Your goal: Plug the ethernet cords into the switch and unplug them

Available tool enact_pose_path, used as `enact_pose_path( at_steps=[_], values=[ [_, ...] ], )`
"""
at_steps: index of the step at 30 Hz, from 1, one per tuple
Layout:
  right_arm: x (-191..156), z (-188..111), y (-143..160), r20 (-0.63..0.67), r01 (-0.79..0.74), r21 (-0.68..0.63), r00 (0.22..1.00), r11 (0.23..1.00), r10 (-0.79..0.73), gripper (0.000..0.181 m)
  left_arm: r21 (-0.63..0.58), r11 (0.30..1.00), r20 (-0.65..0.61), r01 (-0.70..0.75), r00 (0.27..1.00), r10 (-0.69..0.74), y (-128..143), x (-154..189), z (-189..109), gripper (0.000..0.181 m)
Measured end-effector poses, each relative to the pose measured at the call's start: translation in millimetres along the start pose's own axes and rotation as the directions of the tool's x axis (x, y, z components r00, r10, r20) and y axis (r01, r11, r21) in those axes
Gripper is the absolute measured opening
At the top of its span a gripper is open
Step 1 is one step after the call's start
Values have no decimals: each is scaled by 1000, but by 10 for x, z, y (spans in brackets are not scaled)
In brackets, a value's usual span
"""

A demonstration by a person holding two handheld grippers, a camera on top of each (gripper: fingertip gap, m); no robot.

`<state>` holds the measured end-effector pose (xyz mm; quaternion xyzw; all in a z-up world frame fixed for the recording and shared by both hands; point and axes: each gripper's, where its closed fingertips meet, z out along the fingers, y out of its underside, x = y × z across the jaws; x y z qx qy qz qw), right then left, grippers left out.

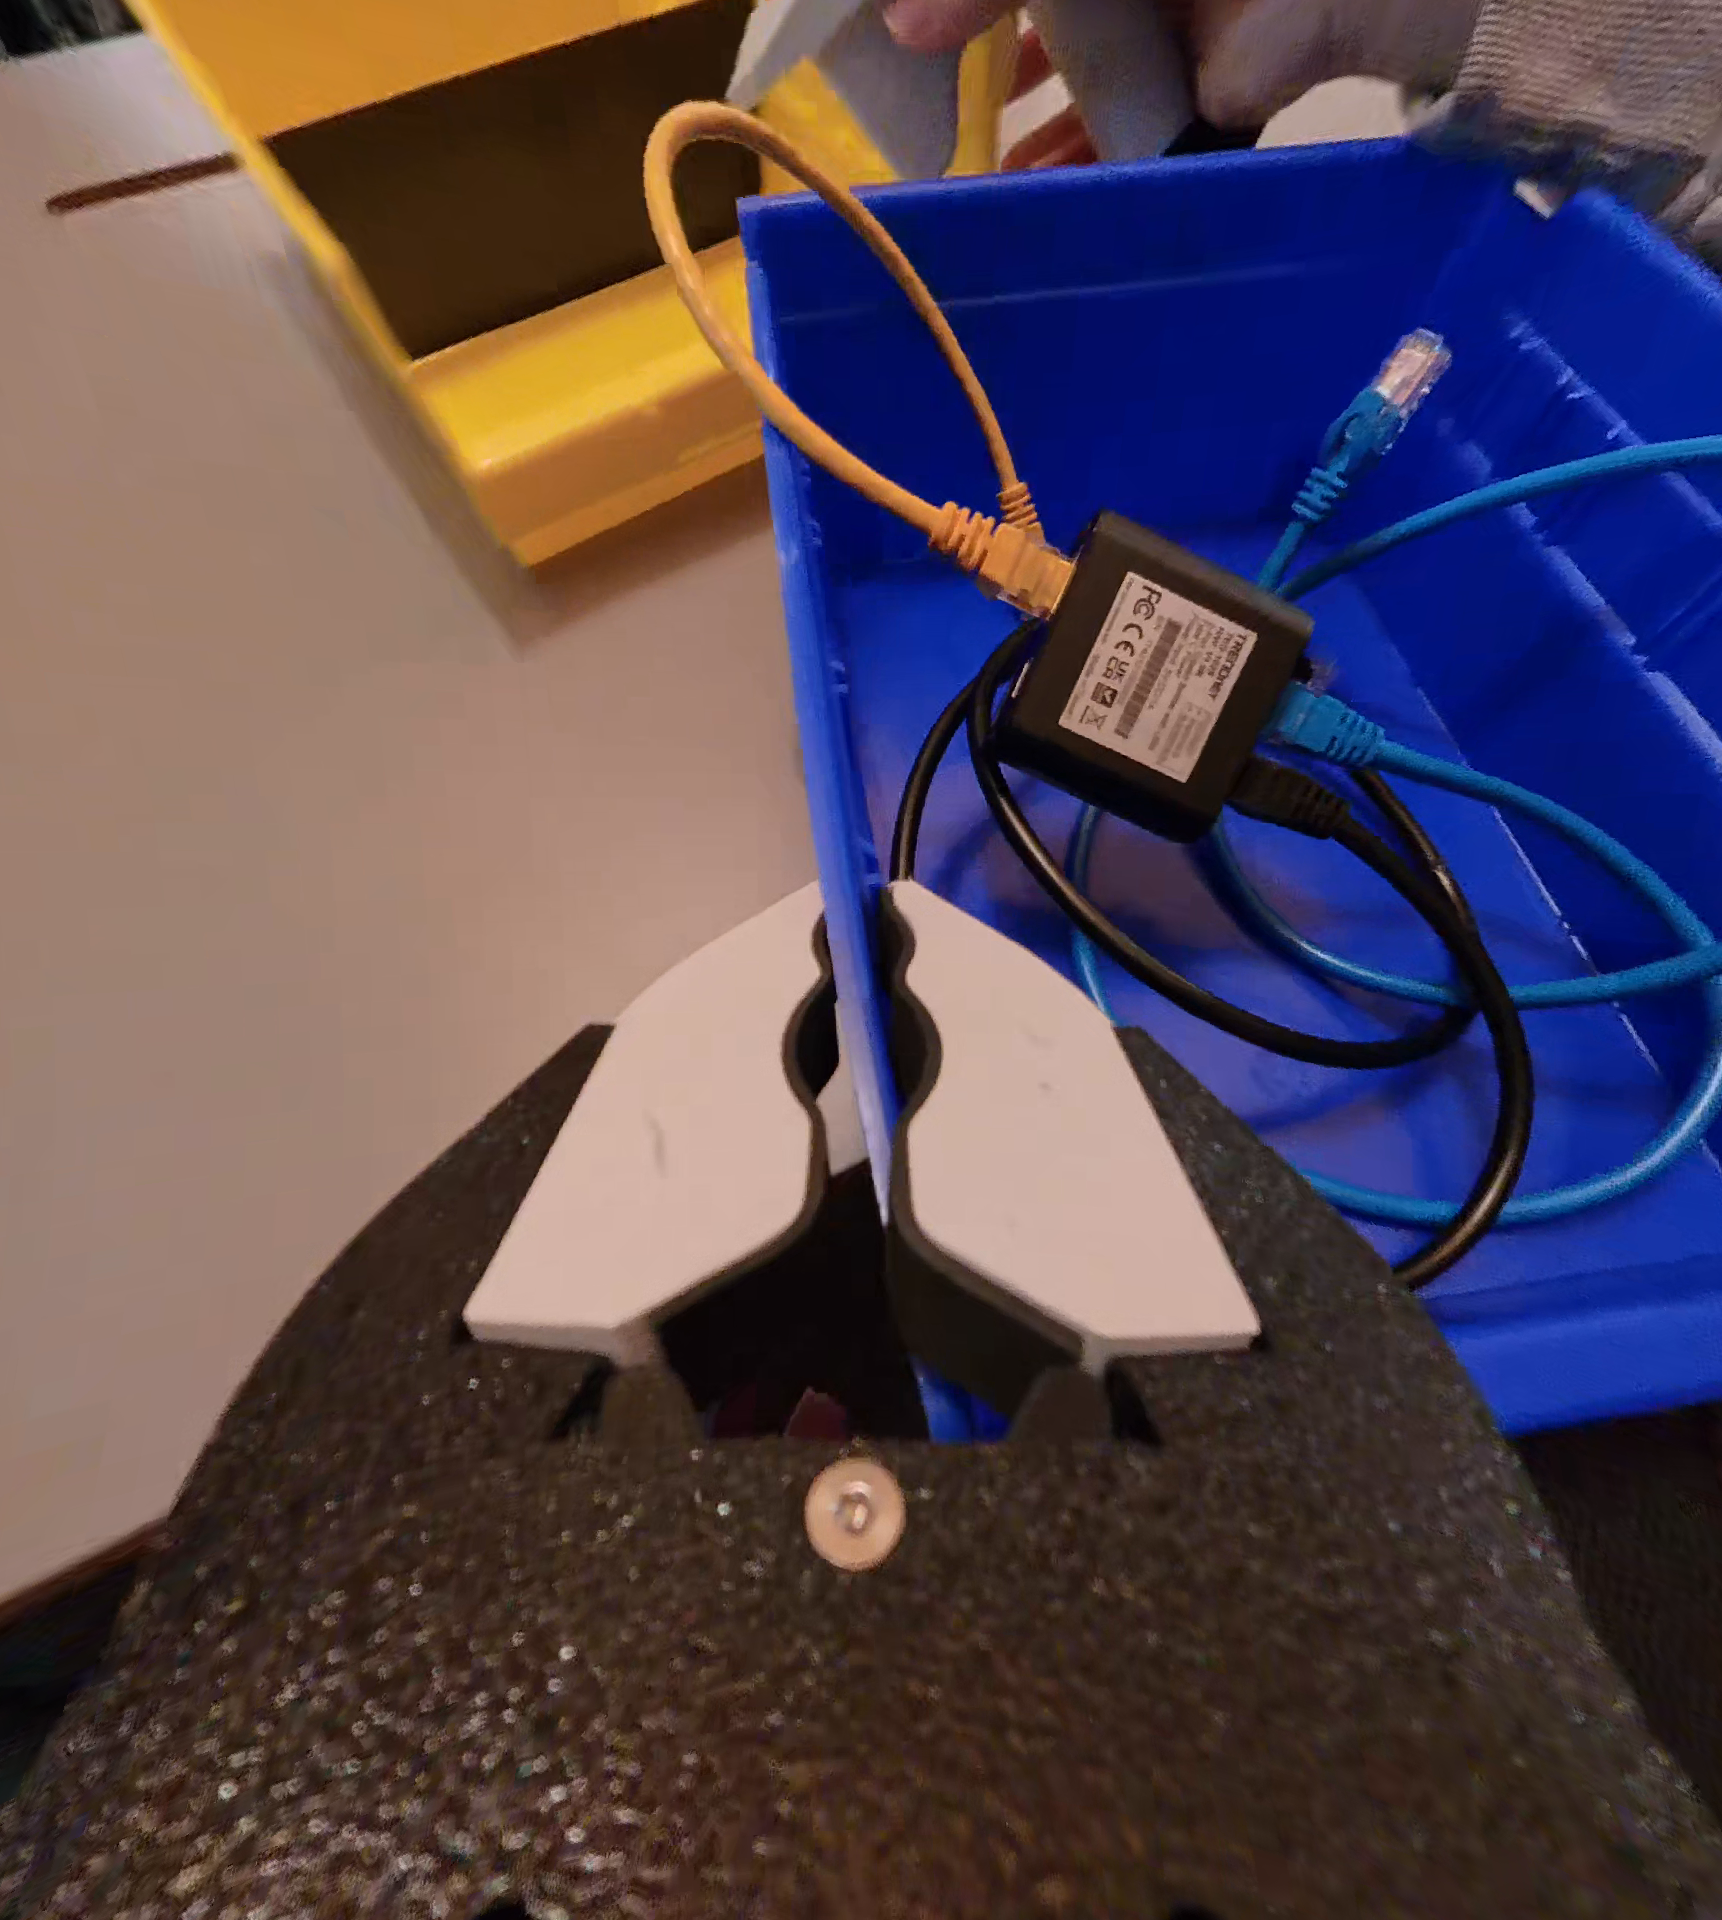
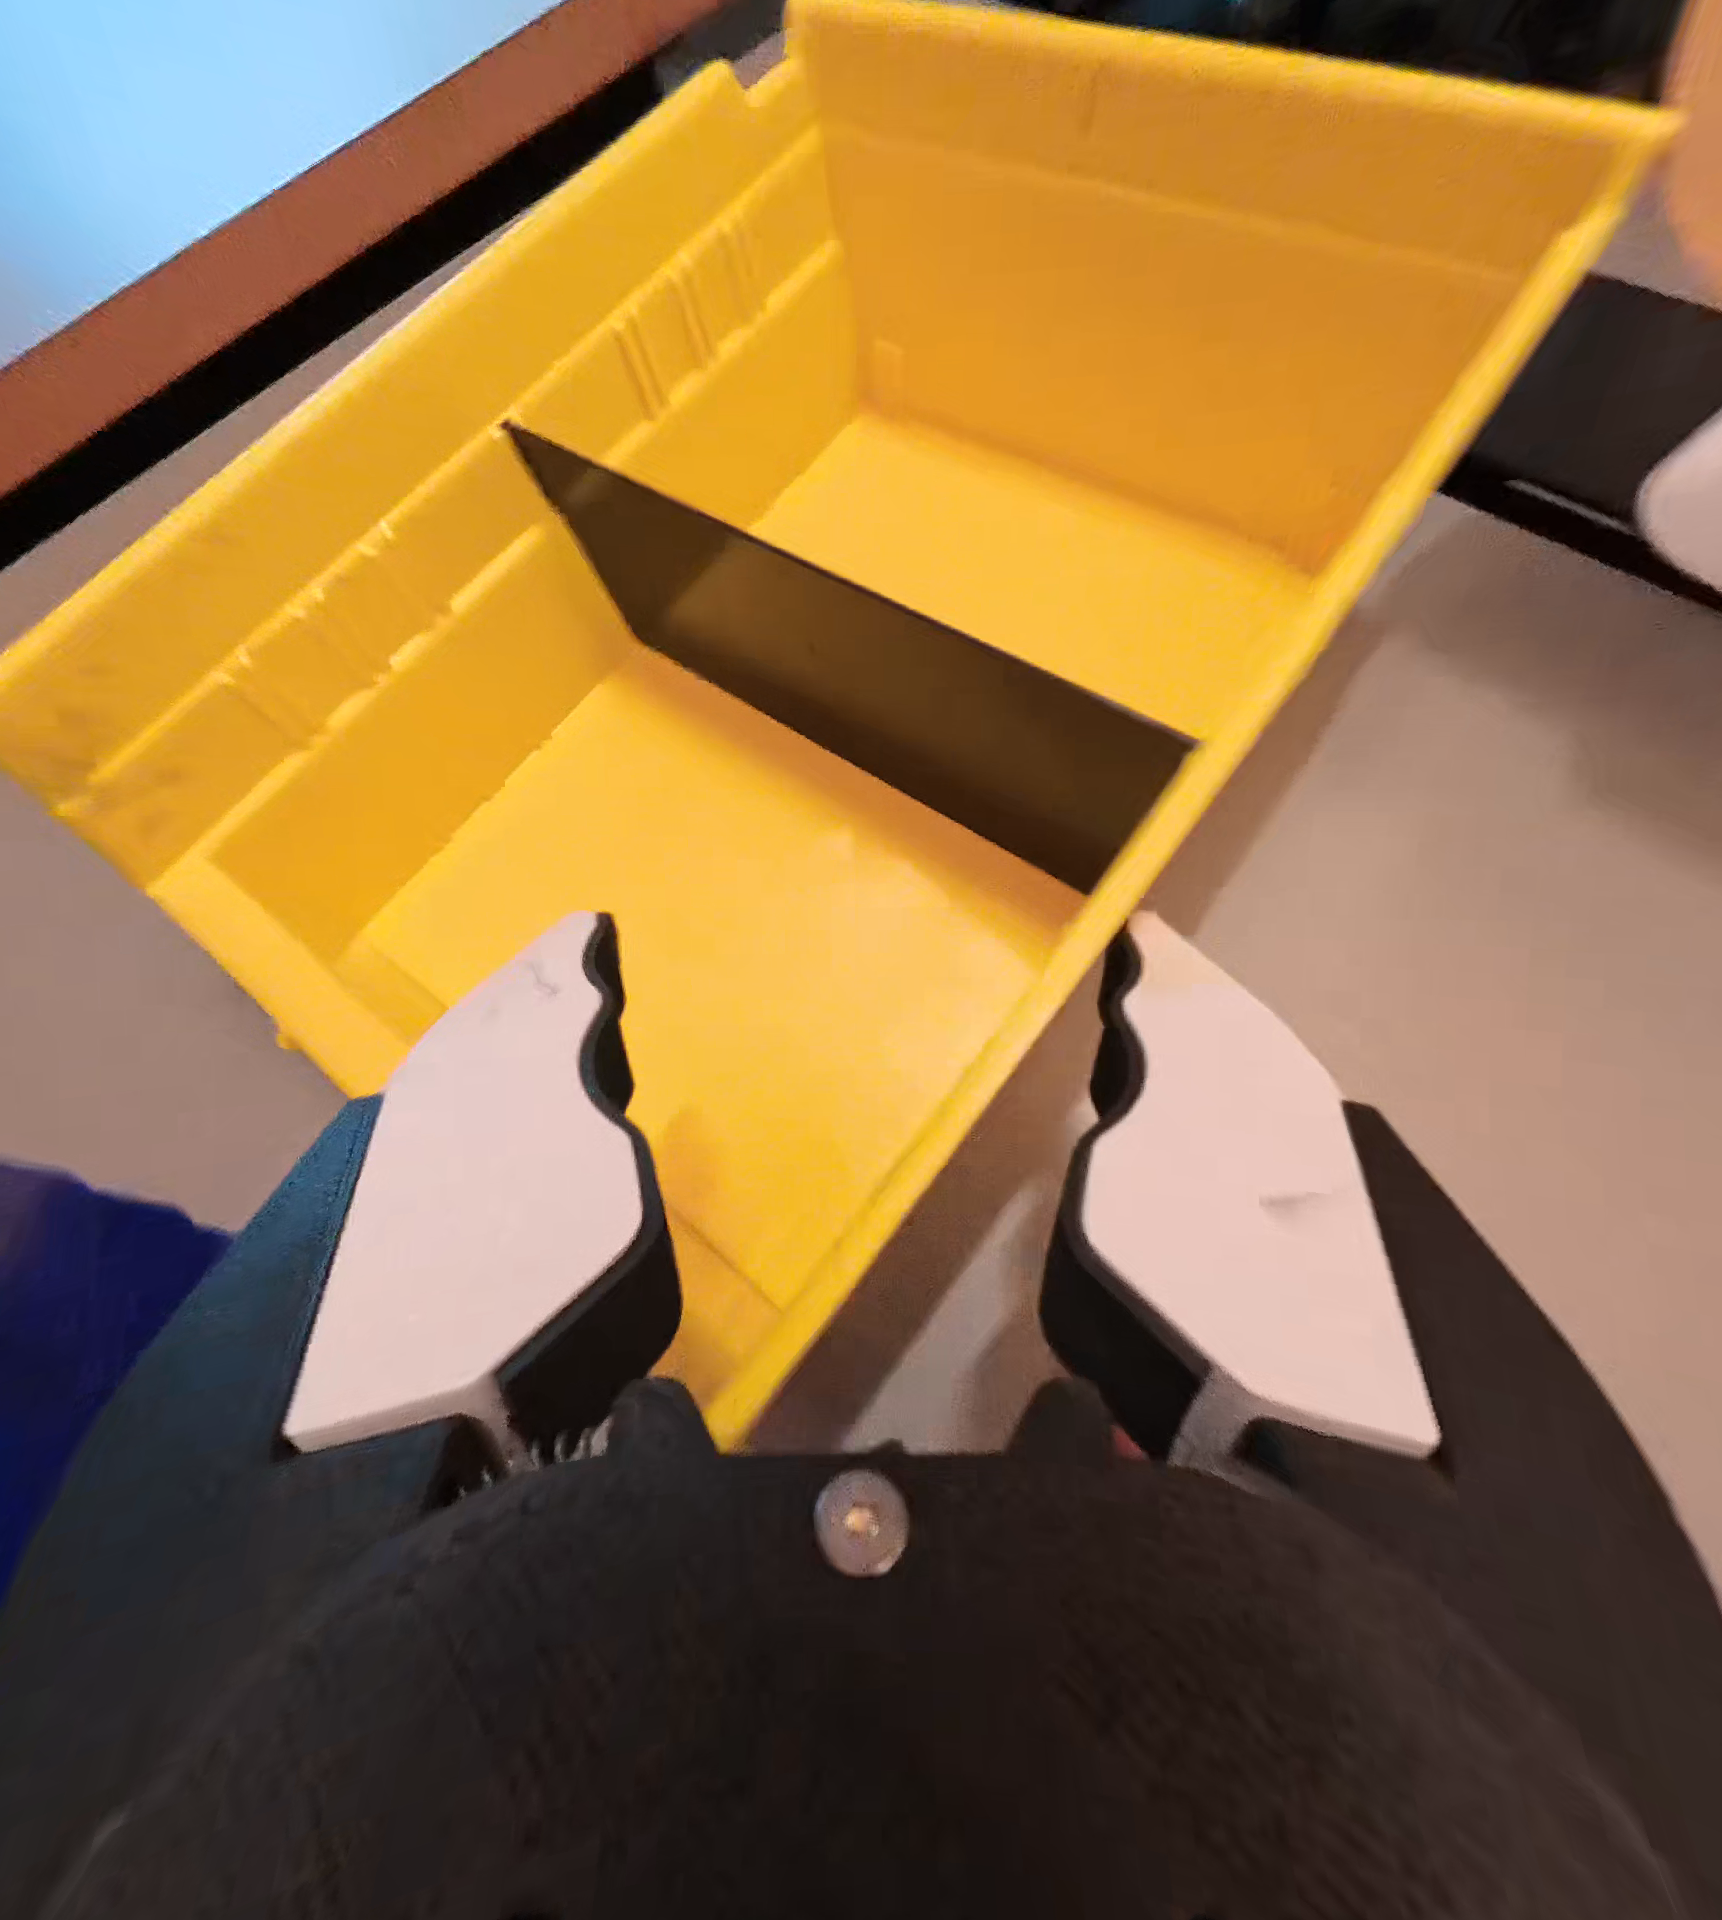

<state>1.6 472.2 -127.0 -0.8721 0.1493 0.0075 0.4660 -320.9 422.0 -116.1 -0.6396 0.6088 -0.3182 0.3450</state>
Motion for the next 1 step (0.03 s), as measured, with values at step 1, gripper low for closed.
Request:
enact_pose_path(
  at_steps=[1],
  values=[
    [14, 49, 31, -7, 37, -31, 999, 999, -37, 92, -10, 1000, 30, -1, 1000, 1, 58, -105, -86, 4]
  ],
)
